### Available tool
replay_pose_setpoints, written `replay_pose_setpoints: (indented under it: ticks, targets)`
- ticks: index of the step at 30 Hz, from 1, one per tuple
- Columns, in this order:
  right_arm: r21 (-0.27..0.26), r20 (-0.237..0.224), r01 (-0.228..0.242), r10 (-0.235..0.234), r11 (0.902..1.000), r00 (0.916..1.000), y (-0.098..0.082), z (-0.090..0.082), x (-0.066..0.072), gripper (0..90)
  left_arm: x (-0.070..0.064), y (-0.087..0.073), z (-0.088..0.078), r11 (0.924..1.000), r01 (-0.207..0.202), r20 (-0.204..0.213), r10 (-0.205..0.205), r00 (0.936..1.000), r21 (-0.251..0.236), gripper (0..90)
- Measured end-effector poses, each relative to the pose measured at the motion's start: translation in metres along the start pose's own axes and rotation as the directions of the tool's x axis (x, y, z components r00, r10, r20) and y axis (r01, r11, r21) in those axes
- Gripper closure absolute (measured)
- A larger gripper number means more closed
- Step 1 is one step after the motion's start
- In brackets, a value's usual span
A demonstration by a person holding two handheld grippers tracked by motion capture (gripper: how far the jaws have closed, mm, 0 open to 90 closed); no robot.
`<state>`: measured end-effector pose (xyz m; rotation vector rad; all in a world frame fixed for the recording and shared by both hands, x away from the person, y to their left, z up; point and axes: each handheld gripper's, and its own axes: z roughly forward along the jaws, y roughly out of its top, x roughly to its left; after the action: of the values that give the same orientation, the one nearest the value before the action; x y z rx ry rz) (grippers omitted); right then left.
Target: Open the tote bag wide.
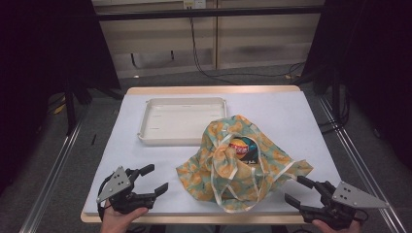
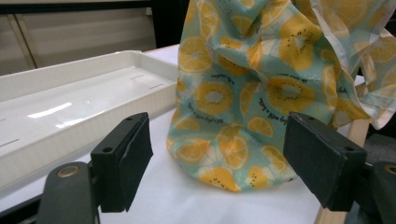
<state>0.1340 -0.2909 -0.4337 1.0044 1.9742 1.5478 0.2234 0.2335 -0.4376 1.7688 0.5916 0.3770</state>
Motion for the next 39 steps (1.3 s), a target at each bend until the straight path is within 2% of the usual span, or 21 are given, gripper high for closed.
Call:
replay_pose_setpoints:
  ticks: [1,4,7,12,13,17,18,20,21,23,24,26,27,28,31,32,35,37,39]
  targets:
    - [0.000,-0.007,-0.002,0.002,1.0000,1.0000,0.000,0.000,0.000,30.6,0.001,0.000,0.000,0.9997,-0.020,-0.002,0.020,0.9998,0.009,24.1]
    - [0.012,-0.030,-0.004,0.004,0.9999,0.9996,0.000,0.001,0.001,33.5,-0.001,0.000,0.002,0.9999,-0.008,0.021,0.007,0.9998,0.013,25.7]
    - [0.015,-0.029,-0.001,0.001,0.9999,0.9996,0.000,0.001,0.001,33.5,-0.004,0.003,0.003,0.9995,-0.028,0.012,0.028,0.9995,0.015,28.1]
    - [0.027,-0.076,-0.004,0.006,0.9996,0.9971,0.001,0.003,0.003,37.3,-0.008,0.004,0.009,0.9984,-0.044,0.047,0.042,0.9980,0.035,31.1]
    - [0.027,-0.076,-0.004,0.006,0.9996,0.9971,0.001,0.003,0.003,37.3,-0.010,0.004,0.011,0.9988,-0.037,0.060,0.035,0.9976,0.033,31.1]
    - [0.036,-0.121,0.010,-0.006,0.9993,0.9927,0.002,0.007,0.009,42.7,-0.014,0.002,0.018,0.9969,-0.033,0.087,0.027,0.9958,0.071,31.0]
    - [0.047,-0.144,0.031,-0.024,0.9984,0.9892,0.004,0.010,0.012,45.0,-0.015,0.003,0.019,0.9965,-0.037,0.095,0.030,0.9951,0.075,31.2]
    - [0.046,-0.155,0.043,-0.035,0.9980,0.9873,0.004,0.011,0.013,46.4,-0.017,0.005,0.020,0.9958,-0.064,0.102,0.057,0.9931,0.065,32.8]
    - [0.046,-0.173,0.048,-0.039,0.9978,0.9842,0.005,0.012,0.015,47.2,-0.019,0.005,0.021,0.9968,-0.055,0.108,0.049,0.9929,0.057,34.6]
    - [0.052,-0.184,0.058,-0.048,0.9970,0.9818,0.006,0.015,0.018,49.0,-0.022,0.006,0.024,0.9952,-0.071,0.137,0.061,0.9887,0.067,39.3]
    - [0.053,-0.202,0.071,-0.059,0.9961,0.9776,0.008,0.018,0.022,49.6,-0.025,0.006,0.028,0.9951,-0.078,0.173,0.066,0.9827,0.061,46.2]
    - [0.056,-0.207,0.075,-0.061,0.9957,0.9764,0.009,0.019,0.024,49.5,-0.026,0.007,0.030,0.9943,-0.086,0.183,0.072,0.9804,0.064,47.7]
    - [0.054,-0.215,0.079,-0.066,0.9954,0.9745,0.010,0.021,0.025,49.0,-0.027,0.008,0.033,0.9959,-0.076,0.213,0.064,0.9749,0.049,49.2]
    - [0.053,-0.224,0.079,-0.065,0.9955,0.9723,0.011,0.023,0.026,47.6,-0.029,0.009,0.034,0.9943,-0.089,0.221,0.074,0.9724,0.059,51.6]
    - [0.085,-0.230,0.084,-0.063,0.9928,0.9712,0.012,0.032,0.028,40.9,-0.033,0.012,0.042,0.9939,-0.097,0.251,0.081,0.9646,0.053,51.6]
    - [0.099,-0.227,0.091,-0.066,0.9909,0.9716,0.012,0.035,0.029,37.9,-0.035,0.013,0.044,0.9948,-0.089,0.255,0.073,0.9642,0.051,51.3]
    - [0.105,-0.240,0.079,-0.052,0.9913,0.9695,0.014,0.043,0.028,34.3,-0.038,0.018,0.051,0.9940,-0.100,0.277,0.084,0.9572,0.045,51.8]
    - [0.112,-0.248,0.074,-0.045,0.9909,0.9678,0.015,0.048,0.028,32.4,-0.041,0.022,0.058,0.9942,-0.102,0.306,0.086,0.9482,0.035,53.8]
    - [0.109,-0.254,0.080,-0.050,0.9907,0.9659,0.017,0.053,0.028,30.9,-0.045,0.026,0.066,0.9929,-0.111,0.321,0.091,0.9428,0.043,54.8]
